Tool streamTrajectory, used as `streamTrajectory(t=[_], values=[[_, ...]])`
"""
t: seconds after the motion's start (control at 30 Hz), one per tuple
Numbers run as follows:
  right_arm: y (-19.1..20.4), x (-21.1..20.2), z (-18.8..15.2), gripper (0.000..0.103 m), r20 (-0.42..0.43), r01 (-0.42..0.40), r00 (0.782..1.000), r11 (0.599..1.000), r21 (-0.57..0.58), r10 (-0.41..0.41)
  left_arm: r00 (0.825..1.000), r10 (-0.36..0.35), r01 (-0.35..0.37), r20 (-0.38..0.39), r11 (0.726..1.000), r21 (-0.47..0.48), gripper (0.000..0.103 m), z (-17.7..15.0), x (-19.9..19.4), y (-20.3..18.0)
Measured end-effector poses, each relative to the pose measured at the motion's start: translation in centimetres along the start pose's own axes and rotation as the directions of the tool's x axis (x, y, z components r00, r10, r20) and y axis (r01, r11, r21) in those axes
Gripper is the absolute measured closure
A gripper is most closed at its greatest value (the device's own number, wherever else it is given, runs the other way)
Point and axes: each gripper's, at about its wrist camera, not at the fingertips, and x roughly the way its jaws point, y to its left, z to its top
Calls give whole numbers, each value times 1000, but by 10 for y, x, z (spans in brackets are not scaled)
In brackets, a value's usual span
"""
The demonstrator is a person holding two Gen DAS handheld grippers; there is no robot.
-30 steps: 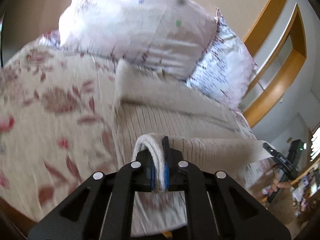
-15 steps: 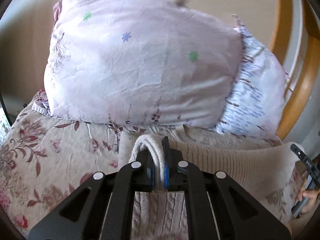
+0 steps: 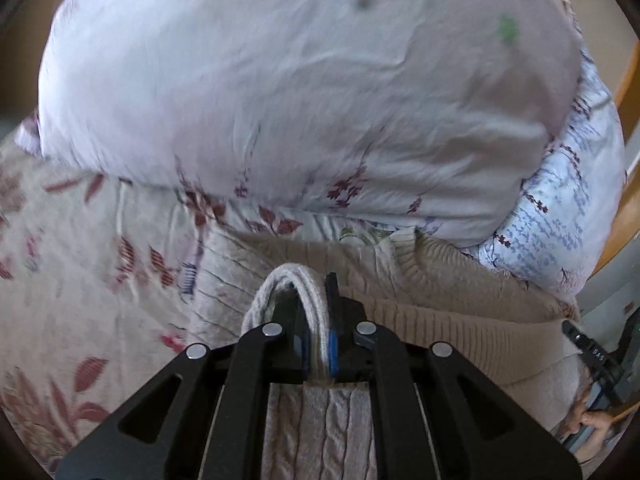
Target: Fold small clothes
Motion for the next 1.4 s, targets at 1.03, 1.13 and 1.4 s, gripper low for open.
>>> streamTrajectory(t=[1.03,1.13,1.4], values=[[-47,-49,-43,78,-50,2,999,1000,-3,-2,1000,0,0,-7,993,115,60,-53,-63,40],[-38,-48,-49,89,-49,41,998,997,-71,-45,1000,1,3,-27,993,122,74,-59,-59,37],[-31,-67,-48,93,16,31,999,998,-61,-30,999,-23,26,-34,993,111,95,-63,-61,39]])
